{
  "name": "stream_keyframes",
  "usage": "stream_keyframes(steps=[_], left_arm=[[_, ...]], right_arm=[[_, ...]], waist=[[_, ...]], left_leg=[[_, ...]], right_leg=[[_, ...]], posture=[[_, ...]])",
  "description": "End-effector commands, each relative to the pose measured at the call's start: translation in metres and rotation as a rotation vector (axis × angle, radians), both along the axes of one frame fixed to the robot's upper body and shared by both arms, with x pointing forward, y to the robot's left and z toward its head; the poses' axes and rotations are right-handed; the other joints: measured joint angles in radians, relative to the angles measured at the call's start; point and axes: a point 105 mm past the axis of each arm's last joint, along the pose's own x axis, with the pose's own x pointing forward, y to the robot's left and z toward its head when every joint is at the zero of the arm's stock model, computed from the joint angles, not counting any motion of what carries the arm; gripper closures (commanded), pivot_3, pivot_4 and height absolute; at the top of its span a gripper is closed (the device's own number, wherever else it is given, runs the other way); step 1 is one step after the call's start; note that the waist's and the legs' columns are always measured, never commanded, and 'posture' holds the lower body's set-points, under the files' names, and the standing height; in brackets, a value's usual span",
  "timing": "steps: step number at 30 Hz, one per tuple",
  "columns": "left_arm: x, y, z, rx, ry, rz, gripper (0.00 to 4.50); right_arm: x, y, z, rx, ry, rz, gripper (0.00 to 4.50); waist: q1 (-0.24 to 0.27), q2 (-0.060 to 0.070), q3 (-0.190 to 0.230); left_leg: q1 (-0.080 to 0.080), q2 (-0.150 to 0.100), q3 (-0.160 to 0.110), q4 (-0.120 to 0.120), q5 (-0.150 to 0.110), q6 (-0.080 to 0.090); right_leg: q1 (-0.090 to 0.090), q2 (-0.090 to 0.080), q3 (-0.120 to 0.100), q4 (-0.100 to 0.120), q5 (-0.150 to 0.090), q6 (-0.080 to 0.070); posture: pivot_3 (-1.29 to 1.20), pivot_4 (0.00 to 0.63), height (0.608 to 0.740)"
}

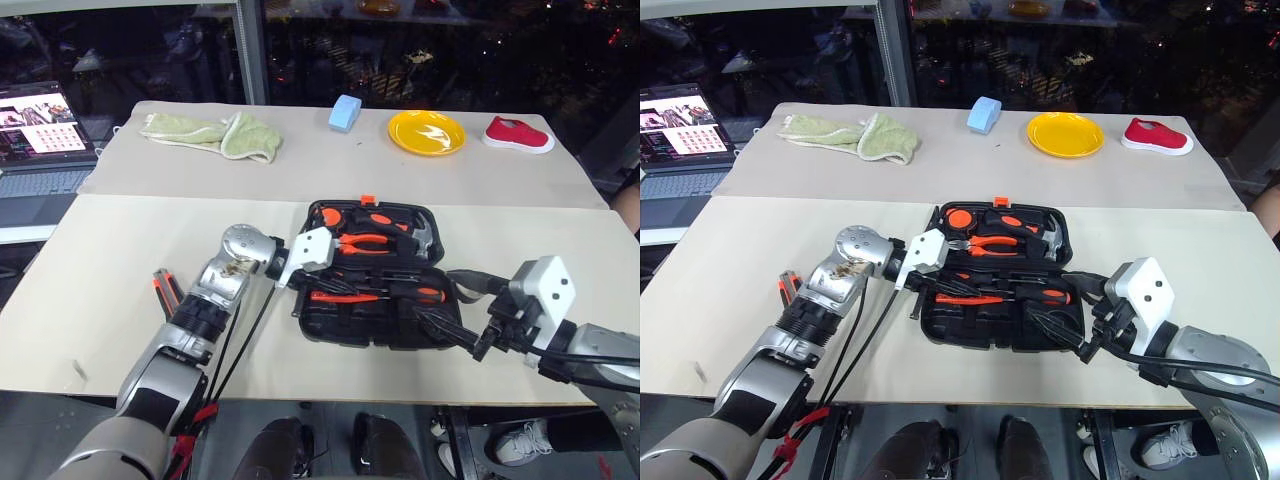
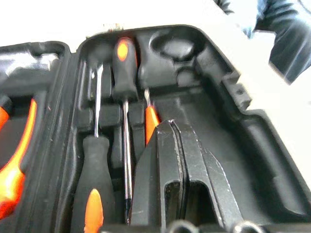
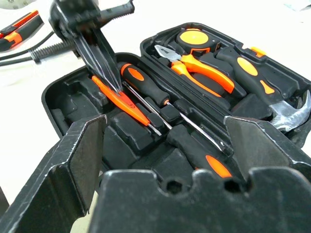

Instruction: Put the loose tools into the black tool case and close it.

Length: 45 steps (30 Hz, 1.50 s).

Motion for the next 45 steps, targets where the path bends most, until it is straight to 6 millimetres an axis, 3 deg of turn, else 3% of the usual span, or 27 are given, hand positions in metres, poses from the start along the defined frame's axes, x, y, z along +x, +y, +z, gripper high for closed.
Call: stream_keyframes(steps=[1,5,8,16,22,32,35,40,44,45], left_arm=[[-0.005,-0.006,-0.006,-0.002,0.022,-0.021,4.47],[0.005,-0.015,0.018,-0.13,0.053,0.04,4.47],[0.005,-0.024,0.041,-0.296,0.169,0.089,4.47],[-0.006,-0.03,0.017,-0.222,0.155,0.058,4.47],[-0.003,-0.029,-0.006,-0.11,0.085,0.057,4.47],[-0.003,-0.022,-0.021,-0.062,0.06,0.051,4.47],[-0.004,-0.016,-0.007,-0.12,0.069,0.061,4.47],[-0.011,0.0,0.044,-0.281,0.086,0.131,4.47],[-0.012,0.044,0.077,-0.359,0.131,0.362,4.47],[-0.012,0.062,0.079,-0.36,0.147,0.454,4.23]], right_arm=[[-0.001,0.0,0.008,0.005,-0.043,-0.006,0.0],[-0.001,-0.001,0.008,0.006,-0.041,-0.008,0.0],[-0.002,-0.001,0.007,0.008,-0.039,-0.012,0.0],[-0.004,-0.001,0.007,0.006,-0.036,-0.012,0.0],[-0.003,-0.002,0.008,0.002,-0.038,-0.013,0.0],[-0.004,0.0,0.007,0.011,-0.036,-0.009,0.0],[0.001,0.001,0.007,0.013,-0.033,0.011,0.0],[0.016,0.006,0.011,0.015,-0.038,0.083,0.0],[0.03,0.015,0.021,0.012,-0.062,0.168,0.0],[0.033,0.019,0.025,0.013,-0.074,0.198,0.0]], waist=[[0.001,0.0,0.0],[0.003,0.0,0.0],[0.002,0.0,0.0],[0.0,0.0,0.0],[0.003,0.0,0.0],[0.002,0.0,0.0],[-0.002,0.0,0.0],[-0.019,0.0,0.0],[-0.031,-0.001,0.001],[-0.035,0.0,0.001]], left_leg=[[0.0,0.0,0.0,0.0,0.0,0.0],[-0.001,0.0,0.0,0.001,0.003,0.005],[-0.001,0.0,0.0,0.001,0.003,0.005],[-0.001,0.0,0.0,0.001,0.003,0.004],[-0.001,0.0,0.0,0.001,0.002,0.003],[0.001,0.0,0.0,0.001,-0.001,-0.001],[0.001,0.0,0.0,0.001,-0.001,-0.001],[-0.001,0.0,0.0,0.001,0.002,0.003],[0.0,0.0,0.0,0.0,0.003,0.005],[0.0,0.0,0.0,0.0,0.003,0.004]], right_leg=[[0.0,0.0,0.0,0.0,0.0,0.0],[0.0,0.0,0.0,0.0,0.0,0.0],[-0.001,0.0,0.0,0.0,0.0,0.0],[-0.001,0.001,0.0,0.001,0.0,0.0],[-0.001,0.0,0.0,0.0,0.0,0.0],[0.001,0.0,0.0,0.001,0.0,0.0],[0.001,0.0,0.0,0.001,0.0,0.0],[-0.001,0.001,0.001,0.001,0.0,0.0],[-0.002,0.001,0.001,0.001,0.0,0.0],[-0.001,0.001,0.001,0.001,0.0,0.0]], posture=[[0.0,0.15,0.732],[0.0,0.15,0.732],[0.0,0.15,0.732],[0.0,0.15,0.732],[0.0,0.15,0.732],[0.0,0.15,0.732],[0.0,0.15,0.732],[0.0,0.15,0.732],[0.0,0.15,0.732],[0.0,0.15,0.732]])
